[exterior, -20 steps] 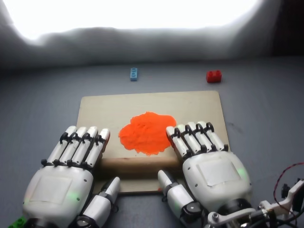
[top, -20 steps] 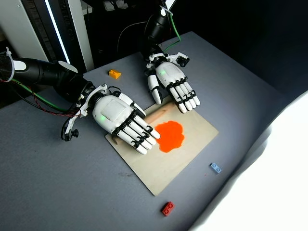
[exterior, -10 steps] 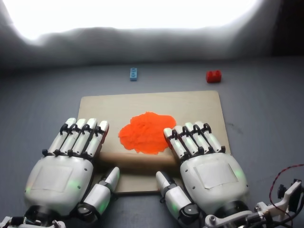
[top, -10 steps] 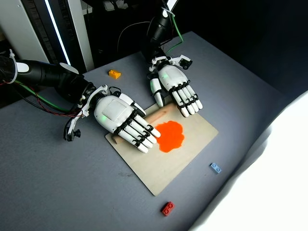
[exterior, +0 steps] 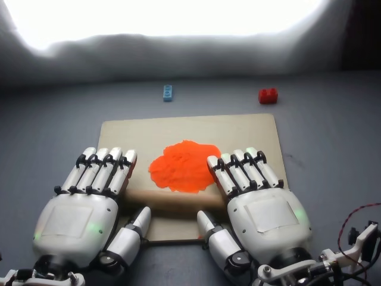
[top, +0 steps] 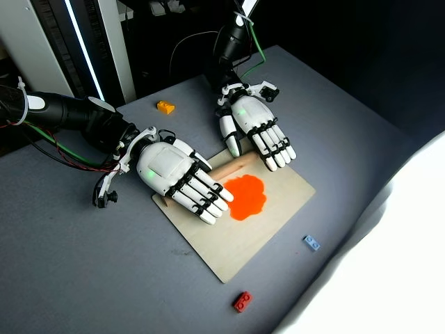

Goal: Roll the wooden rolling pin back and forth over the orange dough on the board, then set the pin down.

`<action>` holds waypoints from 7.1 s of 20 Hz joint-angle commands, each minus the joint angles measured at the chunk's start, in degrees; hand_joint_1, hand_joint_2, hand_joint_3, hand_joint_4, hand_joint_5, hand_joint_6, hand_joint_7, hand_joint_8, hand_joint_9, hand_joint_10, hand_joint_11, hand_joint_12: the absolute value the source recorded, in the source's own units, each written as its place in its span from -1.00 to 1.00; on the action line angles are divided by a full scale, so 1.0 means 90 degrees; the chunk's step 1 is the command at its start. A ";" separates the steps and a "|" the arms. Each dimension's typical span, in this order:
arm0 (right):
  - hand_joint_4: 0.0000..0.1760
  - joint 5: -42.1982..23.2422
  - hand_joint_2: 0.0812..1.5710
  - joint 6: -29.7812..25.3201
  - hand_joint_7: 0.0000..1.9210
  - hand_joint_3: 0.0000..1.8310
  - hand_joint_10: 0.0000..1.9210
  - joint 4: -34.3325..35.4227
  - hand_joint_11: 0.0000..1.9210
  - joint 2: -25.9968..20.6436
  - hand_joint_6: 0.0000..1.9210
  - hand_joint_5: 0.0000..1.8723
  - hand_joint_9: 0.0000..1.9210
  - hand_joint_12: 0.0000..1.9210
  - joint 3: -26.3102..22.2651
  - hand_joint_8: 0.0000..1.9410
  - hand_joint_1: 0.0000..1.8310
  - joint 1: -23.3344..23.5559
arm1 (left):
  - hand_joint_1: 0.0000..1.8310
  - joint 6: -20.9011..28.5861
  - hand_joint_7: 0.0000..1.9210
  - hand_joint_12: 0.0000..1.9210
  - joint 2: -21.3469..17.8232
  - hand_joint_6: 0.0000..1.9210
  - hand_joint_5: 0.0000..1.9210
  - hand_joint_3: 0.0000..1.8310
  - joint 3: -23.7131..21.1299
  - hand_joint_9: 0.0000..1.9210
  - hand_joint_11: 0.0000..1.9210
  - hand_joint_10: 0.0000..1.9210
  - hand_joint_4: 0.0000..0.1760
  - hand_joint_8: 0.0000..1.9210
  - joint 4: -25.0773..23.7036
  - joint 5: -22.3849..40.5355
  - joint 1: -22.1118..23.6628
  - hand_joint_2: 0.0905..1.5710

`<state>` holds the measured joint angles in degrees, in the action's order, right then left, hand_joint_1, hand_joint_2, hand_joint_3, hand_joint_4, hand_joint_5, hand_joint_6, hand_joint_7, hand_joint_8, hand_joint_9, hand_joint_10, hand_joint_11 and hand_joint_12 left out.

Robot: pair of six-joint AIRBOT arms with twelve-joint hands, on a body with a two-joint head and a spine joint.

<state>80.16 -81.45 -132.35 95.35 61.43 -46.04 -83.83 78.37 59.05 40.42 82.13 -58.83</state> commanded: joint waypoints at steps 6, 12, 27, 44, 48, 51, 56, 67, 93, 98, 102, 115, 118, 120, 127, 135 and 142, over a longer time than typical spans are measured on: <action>-1.00 0.0443 0.98 -0.0105 -0.90 -1.00 -1.00 -0.0665 -1.00 -0.0029 -1.00 -0.90 -0.93 -0.93 0.0078 -1.00 -1.00 0.0015 | -1.00 -0.0080 -1.00 -1.00 -0.0001 -1.00 -1.00 -0.98 0.0066 -1.00 -1.00 -1.00 -1.00 -1.00 -0.0224 0.0446 0.0188 0.96; -1.00 0.0368 0.99 -0.0161 -0.88 -1.00 -1.00 -0.0664 -1.00 -0.0039 -1.00 -0.88 -0.92 -0.90 0.0197 -1.00 -1.00 0.0052 | -1.00 -0.0200 -1.00 -1.00 -0.0001 -1.00 -1.00 -0.99 0.0061 -1.00 -1.00 -1.00 -1.00 -1.00 -0.0078 0.0257 0.0337 0.96; -1.00 0.0095 0.99 -0.0358 -0.89 -1.00 -1.00 -0.0556 -1.00 -0.0025 -1.00 -0.88 -0.92 -0.93 0.0566 -1.00 -1.00 0.0221 | -1.00 -0.0329 -1.00 -1.00 0.0001 -1.00 -1.00 -0.99 0.0128 -1.00 -1.00 -1.00 -1.00 -1.00 0.0074 -0.0068 0.0555 0.96; -1.00 -0.0086 0.99 -0.0531 -0.86 -1.00 -1.00 -0.0504 -1.00 0.0010 -1.00 -0.86 -0.89 -0.80 0.0979 -1.00 -1.00 0.0433 | -1.00 0.0013 -1.00 -1.00 0.0035 -1.00 -1.00 -0.99 0.0556 -1.00 -1.00 -1.00 -1.00 -1.00 0.0124 -0.0358 0.0879 0.97; -1.00 -0.0125 0.99 -0.0531 -0.86 -1.00 -0.99 -0.0479 -1.00 0.0010 -0.99 -0.86 -0.90 -0.80 0.1025 -0.99 -1.00 0.0461 | -1.00 0.0078 -1.00 -1.00 0.0038 -1.00 -1.00 -0.99 0.0672 -1.00 -1.00 -1.00 -1.00 -1.00 0.0154 -0.0358 0.0949 0.97; -1.00 -0.0197 0.99 -0.0548 -0.86 -1.00 -0.99 -0.0479 -1.00 0.0010 -0.99 -0.86 -0.90 -0.82 0.1085 -1.00 -1.00 0.0477 | -1.00 0.0100 -1.00 -1.00 0.0055 -1.00 -1.00 -0.99 0.0725 -1.00 -1.00 -1.00 -1.00 -1.00 0.0179 -0.0381 0.0963 0.97; -1.00 -0.0242 1.00 -0.0581 -0.88 -1.00 -1.00 -0.0478 -1.00 0.0020 -1.00 -0.87 -0.91 -0.90 0.1206 -1.00 -1.00 0.0549 | -1.00 0.0112 -1.00 -1.00 0.0136 -1.00 -1.00 -0.99 0.0838 -1.00 -1.00 -1.00 -1.00 -1.00 0.0179 -0.0467 0.0965 0.97; -1.00 -0.0449 1.00 -0.0697 -0.89 -1.00 -1.00 -0.0334 -1.00 0.0032 -1.00 -0.89 -0.92 -0.88 0.1421 -1.00 -1.00 0.0633 | -1.00 0.0097 -1.00 -1.00 0.0245 -1.00 -1.00 -0.99 0.1155 -1.00 -1.00 -1.00 -1.00 -1.00 0.0176 -0.0788 0.1098 0.97; -1.00 -0.0830 1.00 -0.0876 -0.87 -1.00 -1.00 0.0021 -1.00 0.0120 -0.99 -0.85 -0.92 -0.91 0.1950 -1.00 -1.00 0.0892 | -1.00 0.0327 -1.00 -1.00 0.0516 -1.00 -1.00 -0.99 0.1804 -1.00 -1.00 -1.00 -1.00 -1.00 0.0175 -0.1293 0.1478 0.98; -1.00 -0.0906 1.00 -0.0897 -0.89 -1.00 -1.00 0.0080 -1.00 0.0118 -0.99 -0.87 -0.92 -0.95 0.2005 -1.00 -1.00 0.0899 | -1.00 0.0195 -1.00 -1.00 0.0604 -1.00 -1.00 -0.99 0.1993 -1.00 -1.00 -1.00 -1.00 -1.00 0.0172 -0.1719 0.1592 0.98; -1.00 -0.0916 0.99 -0.0915 -0.87 -1.00 -0.99 0.0091 -1.00 0.0117 -0.99 -0.86 -0.91 -0.91 0.2033 -1.00 -1.00 0.0900 | -1.00 0.0184 -1.00 -1.00 0.0630 -1.00 -1.00 -0.99 0.2050 -1.00 -1.00 -1.00 -1.00 -1.00 0.0175 -0.1777 0.1659 0.98; -1.00 -0.0898 0.99 -0.0918 -0.91 -1.00 -1.00 0.0094 -1.00 0.0109 -1.00 -0.88 -0.95 -0.89 0.2043 -1.00 -1.00 0.0905 | -1.00 0.0144 -1.00 -1.00 0.0545 -1.00 -1.00 -1.00 0.2064 -1.00 -1.00 -1.00 -1.00 -1.00 0.0359 -0.1833 0.1846 0.97; -1.00 -0.0900 0.99 -0.0921 -0.91 -1.00 -1.00 0.0098 -1.00 0.0103 -1.00 -0.88 -0.94 -0.92 0.2064 -1.00 -1.00 0.0909 | -1.00 0.0180 -1.00 -1.00 0.0458 -1.00 -1.00 -1.00 0.2019 -1.00 -1.00 -1.00 -1.00 -1.00 0.0454 -0.1832 0.1846 0.97; -1.00 -0.0911 1.00 -0.0936 -0.93 -0.99 -1.00 0.0112 -0.99 0.0098 -1.00 -0.90 -0.95 -0.98 0.2089 -1.00 -1.00 0.0914 | -1.00 0.0249 -1.00 -1.00 0.0433 -1.00 -1.00 -1.00 0.2032 -1.00 -1.00 -1.00 -1.00 -1.00 0.0455 -0.1811 0.1846 0.97; -1.00 -0.0946 0.99 -0.0956 -0.90 -0.98 -1.00 0.0164 -0.99 0.0084 -0.99 -0.88 -0.95 -0.97 0.2113 -0.99 -1.00 0.0931 | -1.00 0.0294 -1.00 -1.00 0.0392 -1.00 -1.00 -0.99 0.2078 -1.00 -1.00 -1.00 -1.00 -1.00 0.0499 -0.1654 0.1823 0.98; -1.00 -0.0988 0.98 -0.1004 -0.91 -1.00 -1.00 0.0171 -1.00 0.0053 -0.99 -0.86 -0.96 -0.85 0.2110 -1.00 -1.00 0.0936 | -1.00 0.0222 -1.00 -1.00 0.0339 -1.00 -1.00 -1.00 0.2077 -1.00 -1.00 -1.00 -1.00 -1.00 0.0507 -0.1935 0.1852 0.98; -1.00 -0.1037 0.98 -0.1040 -0.91 -1.00 -1.00 0.0300 -1.00 -0.0022 -1.00 -0.87 -0.94 -0.85 0.1943 -1.00 -1.00 0.1000 | -1.00 0.0185 -1.00 -1.00 0.0363 -1.00 -1.00 -1.00 0.2139 -1.00 -1.00 -1.00 -1.00 -1.00 0.0495 -0.2164 0.1839 0.96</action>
<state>65.78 -90.56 -125.71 95.39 78.78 -37.60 -82.06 82.00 77.87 47.44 57.49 -42.50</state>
